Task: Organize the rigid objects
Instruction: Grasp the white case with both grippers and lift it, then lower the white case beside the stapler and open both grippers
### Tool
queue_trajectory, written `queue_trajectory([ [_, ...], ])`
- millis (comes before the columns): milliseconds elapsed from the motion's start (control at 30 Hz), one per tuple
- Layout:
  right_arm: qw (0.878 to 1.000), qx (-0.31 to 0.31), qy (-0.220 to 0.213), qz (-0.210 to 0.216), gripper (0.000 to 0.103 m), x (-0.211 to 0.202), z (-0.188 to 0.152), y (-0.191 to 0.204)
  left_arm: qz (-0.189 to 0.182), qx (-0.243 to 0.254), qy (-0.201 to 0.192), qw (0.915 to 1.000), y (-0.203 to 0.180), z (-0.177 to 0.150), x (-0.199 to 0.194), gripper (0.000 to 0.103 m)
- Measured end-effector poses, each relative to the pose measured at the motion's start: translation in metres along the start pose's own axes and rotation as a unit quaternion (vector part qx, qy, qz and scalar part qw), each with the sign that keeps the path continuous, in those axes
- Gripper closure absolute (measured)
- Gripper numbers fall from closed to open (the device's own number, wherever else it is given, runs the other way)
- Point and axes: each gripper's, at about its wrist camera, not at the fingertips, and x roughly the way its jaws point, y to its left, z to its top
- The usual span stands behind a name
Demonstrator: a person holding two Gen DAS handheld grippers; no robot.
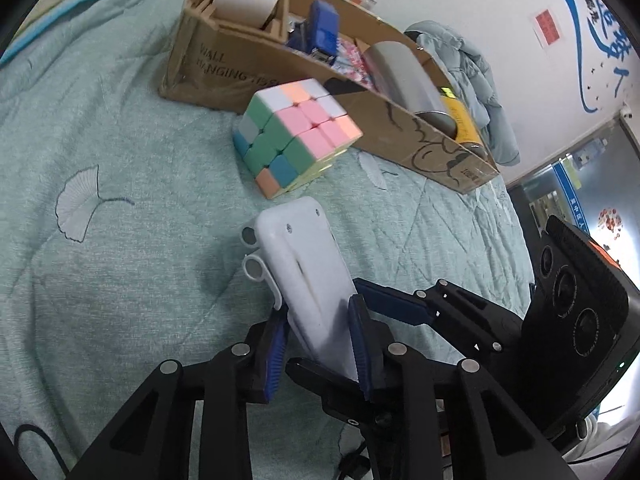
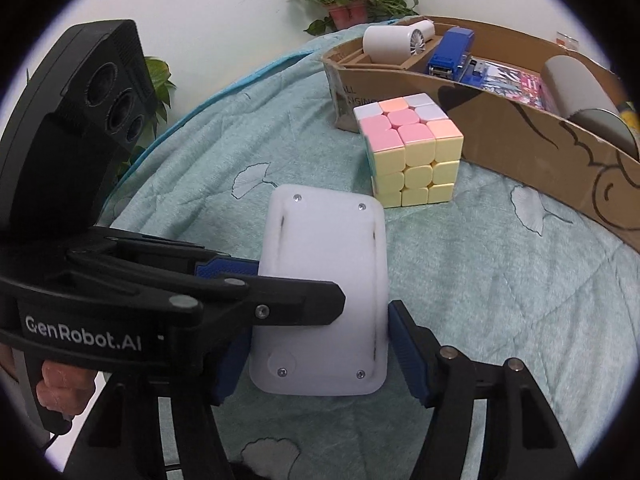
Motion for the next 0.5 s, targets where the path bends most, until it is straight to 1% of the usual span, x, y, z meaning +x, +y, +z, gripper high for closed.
queue_trajectory([
  [133, 0.999, 0.008, -0.033, -0.012, 0.038, -0.022, 0.003, 0.003, 0.003, 0.032, -0.025, 0.9992, -0.022, 0.005, -0.02, 0.077],
  [233, 0.997, 0.008, -0.066, -0.027, 0.038, -0.044, 0.012, 0.003, 0.003, 0.062, -0.047, 0.9969, -0.043, 0.016, -0.037, 0.077],
  [367, 0.993, 0.008, -0.111, -0.048, 0.038, -0.065, 0.031, 0.002, 0.003, 0.106, -0.075, 0.9916, -0.07, 0.044, -0.058, 0.077],
  [500, 0.986, 0.015, -0.149, -0.069, 0.038, -0.078, 0.058, -0.005, -0.002, 0.139, -0.089, 0.9864, -0.087, 0.078, -0.067, 0.077],
])
